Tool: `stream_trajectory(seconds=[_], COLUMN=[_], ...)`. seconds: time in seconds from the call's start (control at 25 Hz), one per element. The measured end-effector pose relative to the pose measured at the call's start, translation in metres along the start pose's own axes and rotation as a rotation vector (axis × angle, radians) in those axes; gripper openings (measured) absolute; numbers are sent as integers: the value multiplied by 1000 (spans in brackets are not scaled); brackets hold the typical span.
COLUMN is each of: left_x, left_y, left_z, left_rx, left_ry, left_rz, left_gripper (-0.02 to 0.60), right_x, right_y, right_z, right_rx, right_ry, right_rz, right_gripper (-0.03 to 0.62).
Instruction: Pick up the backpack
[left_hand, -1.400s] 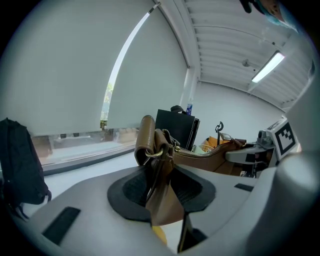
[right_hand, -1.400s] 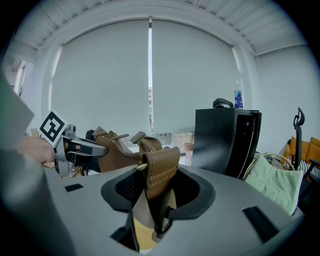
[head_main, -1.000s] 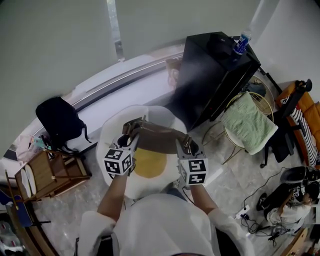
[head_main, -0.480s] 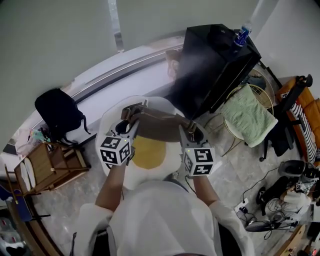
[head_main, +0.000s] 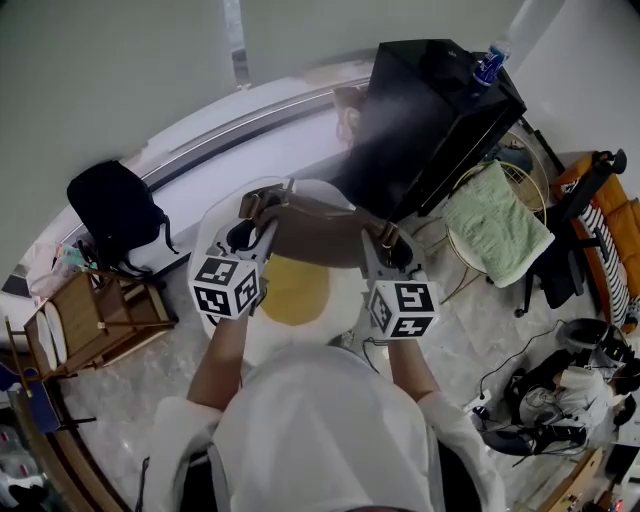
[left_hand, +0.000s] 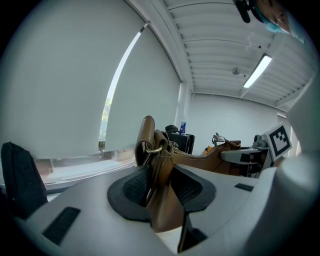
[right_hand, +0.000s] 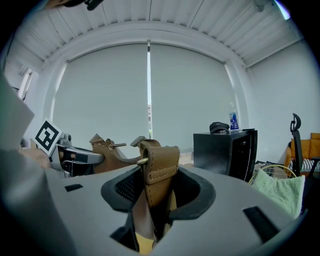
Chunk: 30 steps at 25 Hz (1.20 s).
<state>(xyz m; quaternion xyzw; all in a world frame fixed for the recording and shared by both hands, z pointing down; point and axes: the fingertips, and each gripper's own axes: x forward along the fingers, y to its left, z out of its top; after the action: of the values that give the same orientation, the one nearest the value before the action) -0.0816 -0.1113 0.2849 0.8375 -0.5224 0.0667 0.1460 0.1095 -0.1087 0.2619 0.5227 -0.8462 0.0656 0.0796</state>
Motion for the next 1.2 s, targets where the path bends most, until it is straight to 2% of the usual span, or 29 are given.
stream_trajectory(seconds=[1.2], left_x=[-12], left_y=[3], left_z=[3], left_rx=[-14], left_ry=[-16], left_rz=[27], left_gripper=[138], right_x=[2], right_y=[9], right_z=[3], right_rx=[-24], right_ry=[-2], right_rz=[18], right_gripper=[173])
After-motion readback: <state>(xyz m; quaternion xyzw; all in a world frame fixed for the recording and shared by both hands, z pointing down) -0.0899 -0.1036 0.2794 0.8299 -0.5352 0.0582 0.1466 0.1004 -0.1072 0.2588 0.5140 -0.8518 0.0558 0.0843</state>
